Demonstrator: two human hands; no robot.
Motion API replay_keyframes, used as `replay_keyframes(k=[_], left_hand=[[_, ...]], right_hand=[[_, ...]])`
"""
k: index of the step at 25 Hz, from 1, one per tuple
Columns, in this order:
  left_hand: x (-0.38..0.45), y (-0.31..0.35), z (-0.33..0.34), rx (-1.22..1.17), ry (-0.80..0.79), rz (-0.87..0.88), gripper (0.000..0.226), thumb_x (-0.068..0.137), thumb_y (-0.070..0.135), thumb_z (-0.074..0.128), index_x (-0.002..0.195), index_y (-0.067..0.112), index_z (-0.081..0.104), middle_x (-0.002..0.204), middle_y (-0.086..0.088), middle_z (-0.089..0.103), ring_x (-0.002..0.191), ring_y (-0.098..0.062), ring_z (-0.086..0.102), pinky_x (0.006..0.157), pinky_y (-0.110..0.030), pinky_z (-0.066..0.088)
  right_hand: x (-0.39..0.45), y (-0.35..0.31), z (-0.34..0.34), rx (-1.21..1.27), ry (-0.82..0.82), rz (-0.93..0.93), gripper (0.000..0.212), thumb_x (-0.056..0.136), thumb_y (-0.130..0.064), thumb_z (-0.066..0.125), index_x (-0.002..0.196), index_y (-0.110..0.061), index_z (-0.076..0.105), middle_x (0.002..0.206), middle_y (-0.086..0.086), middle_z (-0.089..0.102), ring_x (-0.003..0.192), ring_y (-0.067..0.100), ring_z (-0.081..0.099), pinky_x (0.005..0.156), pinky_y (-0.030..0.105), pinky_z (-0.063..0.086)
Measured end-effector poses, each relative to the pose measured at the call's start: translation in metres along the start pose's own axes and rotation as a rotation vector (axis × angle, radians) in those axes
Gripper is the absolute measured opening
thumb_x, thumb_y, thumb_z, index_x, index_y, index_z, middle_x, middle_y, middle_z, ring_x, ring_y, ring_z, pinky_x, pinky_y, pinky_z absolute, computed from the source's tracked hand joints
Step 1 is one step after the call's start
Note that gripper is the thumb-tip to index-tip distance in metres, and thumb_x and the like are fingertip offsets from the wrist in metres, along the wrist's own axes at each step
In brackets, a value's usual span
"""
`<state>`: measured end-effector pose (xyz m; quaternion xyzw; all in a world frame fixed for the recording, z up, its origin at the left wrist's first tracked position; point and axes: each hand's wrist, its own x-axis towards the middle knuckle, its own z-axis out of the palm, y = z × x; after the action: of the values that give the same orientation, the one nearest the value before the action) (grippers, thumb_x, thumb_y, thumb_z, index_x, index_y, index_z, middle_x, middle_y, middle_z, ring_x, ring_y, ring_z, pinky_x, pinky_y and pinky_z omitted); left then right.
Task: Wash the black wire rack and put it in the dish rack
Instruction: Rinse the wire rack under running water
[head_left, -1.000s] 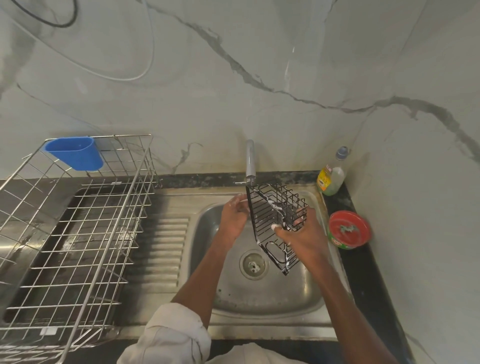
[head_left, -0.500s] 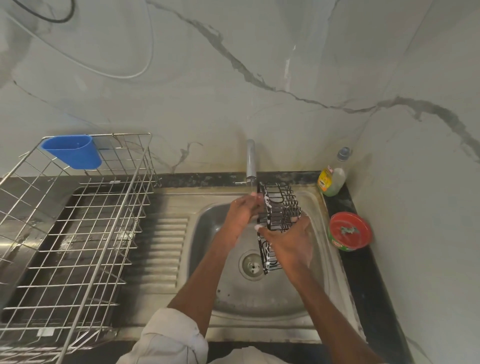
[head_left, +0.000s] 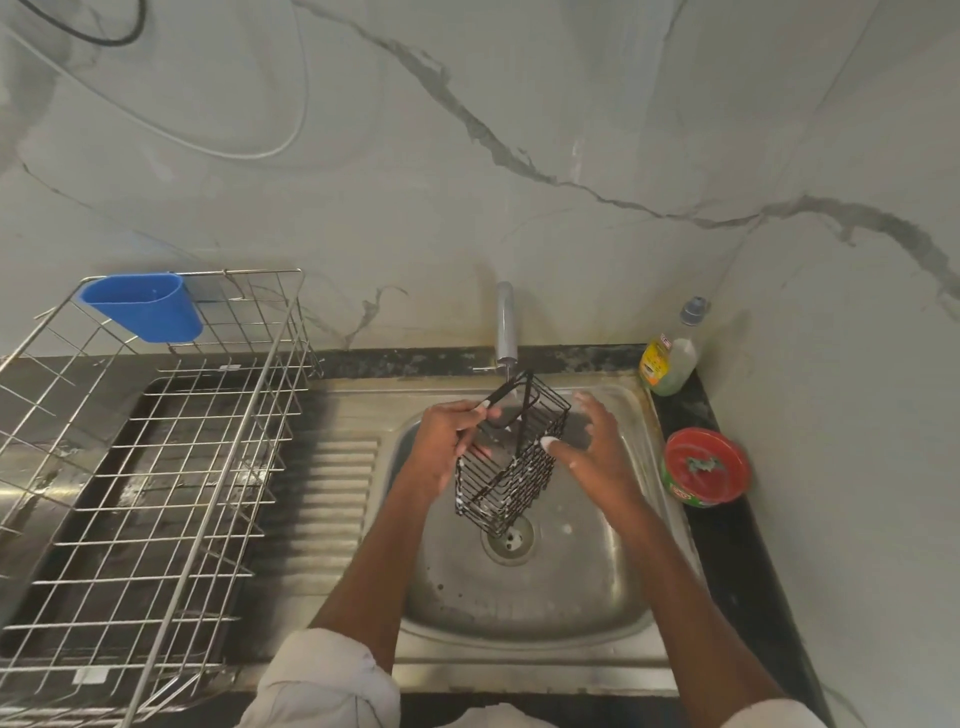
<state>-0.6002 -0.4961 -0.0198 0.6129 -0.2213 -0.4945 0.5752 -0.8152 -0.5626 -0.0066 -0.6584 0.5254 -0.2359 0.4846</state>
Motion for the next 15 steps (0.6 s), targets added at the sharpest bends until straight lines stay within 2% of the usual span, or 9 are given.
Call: replay_keyframes(k=[3, 4, 6, 7, 9, 10, 12, 14, 15], left_hand=[[-0.003, -0.003, -0.023, -0.023, 0.025, -0.034, 0.024, 0.100, 0.005, 0.061, 0.105, -0.011, 0.078, 0.055, -0.006, 0.052, 0.048, -0.022, 0.024, 0.055, -0.034, 0.055], [-0.003, -0.004, -0.031, -0.055, 0.043, -0.043, 0.028, 0.099, 0.004, 0.060, 0.110, -0.018, 0.073, 0.056, -0.003, 0.058, 0.049, -0.023, 0.024, 0.055, -0.034, 0.054], [-0.007, -0.002, -0.040, -0.117, 0.068, -0.049, 0.029, 0.098, 0.003, 0.059, 0.111, -0.022, 0.067, 0.074, -0.007, 0.072, 0.044, -0.018, 0.027, 0.054, -0.033, 0.052], [-0.008, -0.003, -0.040, -0.132, 0.073, -0.036, 0.023, 0.098, 0.001, 0.060, 0.106, -0.018, 0.069, 0.085, -0.011, 0.075, 0.041, -0.014, 0.028, 0.053, -0.032, 0.050], [-0.005, 0.001, -0.034, -0.108, 0.090, 0.003, 0.013, 0.097, -0.002, 0.059, 0.094, -0.002, 0.073, 0.088, -0.011, 0.072, 0.046, -0.011, 0.040, 0.059, -0.031, 0.048], [-0.001, 0.004, -0.027, -0.074, 0.096, 0.028, 0.015, 0.097, -0.001, 0.060, 0.094, 0.004, 0.074, 0.087, -0.010, 0.072, 0.055, -0.013, 0.050, 0.066, -0.033, 0.049], [0.007, 0.009, -0.011, 0.017, 0.082, 0.069, 0.015, 0.097, 0.007, 0.065, 0.107, 0.013, 0.076, 0.097, -0.007, 0.076, 0.084, -0.021, 0.068, 0.087, -0.040, 0.052], [0.017, 0.005, 0.011, 0.151, 0.065, 0.056, 0.032, 0.098, 0.017, 0.070, 0.130, 0.018, 0.069, 0.123, -0.004, 0.073, 0.114, -0.023, 0.067, 0.106, -0.043, 0.049], [0.019, 0.001, 0.023, 0.208, 0.073, 0.019, 0.046, 0.098, 0.024, 0.072, 0.143, 0.019, 0.060, 0.138, -0.003, 0.065, 0.126, -0.023, 0.062, 0.112, -0.044, 0.046]], right_hand=[[0.005, -0.021, 0.013, 0.013, -0.236, 0.032, 0.063, 0.091, -0.044, 0.076, 0.147, -0.038, 0.048, 0.147, -0.008, 0.049, 0.136, 0.019, 0.047, 0.088, 0.028, 0.045], [0.006, -0.024, 0.020, 0.036, -0.263, 0.031, 0.055, 0.089, -0.048, 0.076, 0.139, -0.040, 0.054, 0.146, -0.009, 0.053, 0.134, 0.018, 0.051, 0.088, 0.029, 0.045], [0.011, -0.026, 0.034, 0.052, -0.239, 0.021, 0.038, 0.083, -0.052, 0.080, 0.114, -0.035, 0.065, 0.129, -0.008, 0.066, 0.119, 0.016, 0.061, 0.084, 0.031, 0.047], [0.013, -0.025, 0.038, 0.035, -0.199, 0.011, 0.032, 0.081, -0.049, 0.083, 0.102, -0.029, 0.068, 0.115, -0.007, 0.071, 0.107, 0.014, 0.065, 0.078, 0.029, 0.046], [0.012, -0.023, 0.038, -0.004, -0.093, 0.032, 0.030, 0.079, -0.043, 0.086, 0.084, -0.020, 0.068, 0.088, -0.005, 0.072, 0.082, 0.012, 0.065, 0.068, 0.027, 0.044], [0.010, -0.022, 0.036, 0.011, -0.040, 0.040, 0.031, 0.078, -0.042, 0.087, 0.078, -0.019, 0.067, 0.077, -0.007, 0.070, 0.071, 0.010, 0.062, 0.066, 0.027, 0.044], [0.004, -0.019, 0.030, 0.008, 0.058, 0.065, 0.035, 0.078, -0.046, 0.086, 0.070, -0.020, 0.064, 0.064, -0.009, 0.063, 0.057, 0.006, 0.053, 0.060, 0.024, 0.040], [-0.004, -0.019, 0.025, -0.048, 0.151, 0.117, 0.039, 0.077, -0.054, 0.084, 0.070, -0.022, 0.064, 0.066, -0.009, 0.065, 0.060, 0.005, 0.056, 0.056, 0.024, 0.036], [-0.006, -0.018, 0.023, -0.057, 0.208, 0.146, 0.040, 0.076, -0.058, 0.083, 0.072, -0.022, 0.065, 0.069, -0.008, 0.067, 0.065, 0.007, 0.060, 0.056, 0.026, 0.036]])
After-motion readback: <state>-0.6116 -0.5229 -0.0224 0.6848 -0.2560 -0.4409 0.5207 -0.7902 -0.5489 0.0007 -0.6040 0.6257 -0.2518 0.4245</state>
